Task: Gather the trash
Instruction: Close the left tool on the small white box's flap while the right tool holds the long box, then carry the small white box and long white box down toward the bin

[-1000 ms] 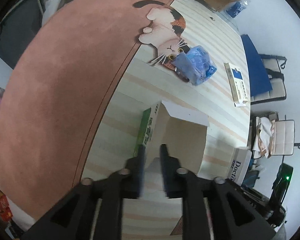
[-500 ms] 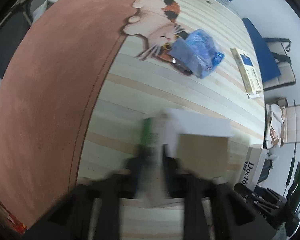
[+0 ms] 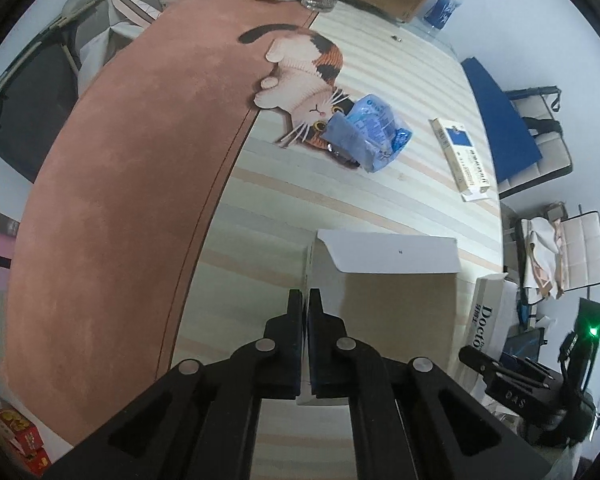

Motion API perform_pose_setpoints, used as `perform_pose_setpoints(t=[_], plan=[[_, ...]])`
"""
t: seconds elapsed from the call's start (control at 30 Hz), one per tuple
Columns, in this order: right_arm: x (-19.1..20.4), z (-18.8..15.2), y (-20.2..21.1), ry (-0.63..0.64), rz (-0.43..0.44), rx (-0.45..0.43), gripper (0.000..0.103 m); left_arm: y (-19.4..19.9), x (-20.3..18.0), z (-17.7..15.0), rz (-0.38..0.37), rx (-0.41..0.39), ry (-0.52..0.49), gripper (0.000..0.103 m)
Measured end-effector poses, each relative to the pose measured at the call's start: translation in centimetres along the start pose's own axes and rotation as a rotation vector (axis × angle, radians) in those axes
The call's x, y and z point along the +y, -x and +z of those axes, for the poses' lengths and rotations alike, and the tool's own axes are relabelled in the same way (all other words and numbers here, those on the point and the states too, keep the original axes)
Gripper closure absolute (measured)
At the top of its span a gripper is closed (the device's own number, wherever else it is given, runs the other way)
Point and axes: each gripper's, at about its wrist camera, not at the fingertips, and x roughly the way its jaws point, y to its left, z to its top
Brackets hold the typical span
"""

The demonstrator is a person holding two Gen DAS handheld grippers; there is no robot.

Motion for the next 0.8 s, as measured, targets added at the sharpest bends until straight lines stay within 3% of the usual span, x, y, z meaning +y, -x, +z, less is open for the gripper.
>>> perform_pose_setpoints(t=[0.23,0.43,0.67,0.8], plan=[[0.2,-1.1,1.7,-0.010,0.037,-0.031,0.055,3.0,0.1,-2.0,-0.007,-0.040,0.001,0.103],[1.7,-4.6,3.8,-0.011,0.054,-0.065,0.055,5.8,1.4,-5.5,-0.011,-0.062,-0.023,0.103],[5.6,-12.9,6.6,-0.028,0.070,-0.129,0.055,9.2,5.1,-12.7,-0.066,-0.073,-0.072,0.103],[8.8,-20.3,8.0,-0.062,0.067,-0.183,0.055,10.9,8.1,-17.2,-0.100,-0.073,-0.112,0.103]])
